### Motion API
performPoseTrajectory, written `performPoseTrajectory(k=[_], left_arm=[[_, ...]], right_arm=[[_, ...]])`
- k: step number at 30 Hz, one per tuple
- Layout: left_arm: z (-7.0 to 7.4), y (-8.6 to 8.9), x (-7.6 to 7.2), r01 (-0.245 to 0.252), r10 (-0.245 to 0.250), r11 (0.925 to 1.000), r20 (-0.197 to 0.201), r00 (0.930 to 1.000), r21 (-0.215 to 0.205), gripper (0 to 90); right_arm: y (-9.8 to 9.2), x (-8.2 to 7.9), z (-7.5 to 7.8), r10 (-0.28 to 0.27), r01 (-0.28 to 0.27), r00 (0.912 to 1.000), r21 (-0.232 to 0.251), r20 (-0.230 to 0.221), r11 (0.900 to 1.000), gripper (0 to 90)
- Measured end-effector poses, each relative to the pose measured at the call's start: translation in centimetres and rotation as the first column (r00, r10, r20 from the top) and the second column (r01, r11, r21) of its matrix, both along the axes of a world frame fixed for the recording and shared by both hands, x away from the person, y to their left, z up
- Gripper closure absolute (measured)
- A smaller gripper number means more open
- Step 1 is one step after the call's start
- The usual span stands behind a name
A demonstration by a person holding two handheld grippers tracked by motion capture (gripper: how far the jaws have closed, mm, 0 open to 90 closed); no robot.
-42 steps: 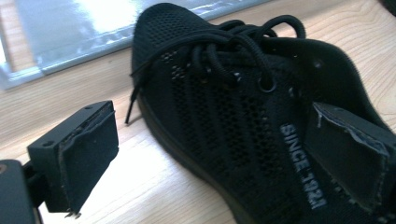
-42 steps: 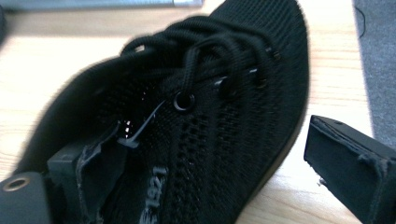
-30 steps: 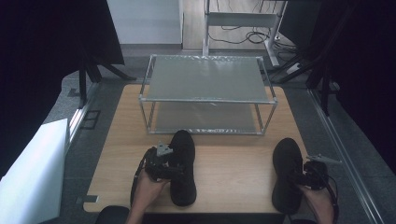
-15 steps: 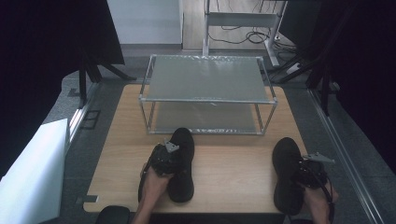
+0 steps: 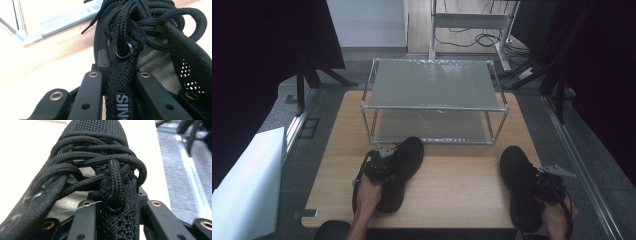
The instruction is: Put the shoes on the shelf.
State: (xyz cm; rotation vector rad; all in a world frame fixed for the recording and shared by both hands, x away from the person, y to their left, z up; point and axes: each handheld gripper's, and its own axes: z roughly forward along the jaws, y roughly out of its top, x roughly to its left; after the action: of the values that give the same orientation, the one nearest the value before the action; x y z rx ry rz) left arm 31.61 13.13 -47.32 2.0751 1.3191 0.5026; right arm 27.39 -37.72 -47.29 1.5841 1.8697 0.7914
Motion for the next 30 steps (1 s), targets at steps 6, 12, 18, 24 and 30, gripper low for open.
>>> performPoseTrajectory(k=[6, 12, 18, 24, 30], left_arm=[[0.1, 0.8, 0.1, 0.008, -0.009, 0.9974, -0.011, 0.9999, -0.072, 81.8], [1.1, 1.2, -0.3, 0.019, -0.017, 0.987, 0.018, 0.9997, -0.16, 81.8], [2.9, 0.9, -0.8, 0.051, -0.038, 0.9732, 0.064, 0.9973, -0.224, 81.7], [4.4, 0.4, -1.4, 0.077, -0.047, 0.9564, 0.112, 0.9926, -0.282, 81.6], [5.2, -0.1, -1.9, 0.083, -0.035, 0.9314, 0.141, 0.9894, -0.354, 81.6]], right_arm=[[0.0, -0.1, 0.7, 0.029, -0.031, 0.9994, 0.12, 0.018, 0.992, 71.8], [0.7, 0.1, 1.5, 0.061, -0.066, 0.9975, 0.197, 0.036, 0.978, 71.7], [1.7, 0.3, 2.6, 0.099, -0.116, 0.9924, 0.287, 0.072, 0.951, 71.7], [3.5, 0.5, 3.7, 0.15, -0.182, 0.9822, 0.364, 0.113, 0.913, 71.7], [5.0, 0.8, 4.7, 0.186, -0.23, 0.9723, 0.446, 0.142, 0.865, 71.6]])
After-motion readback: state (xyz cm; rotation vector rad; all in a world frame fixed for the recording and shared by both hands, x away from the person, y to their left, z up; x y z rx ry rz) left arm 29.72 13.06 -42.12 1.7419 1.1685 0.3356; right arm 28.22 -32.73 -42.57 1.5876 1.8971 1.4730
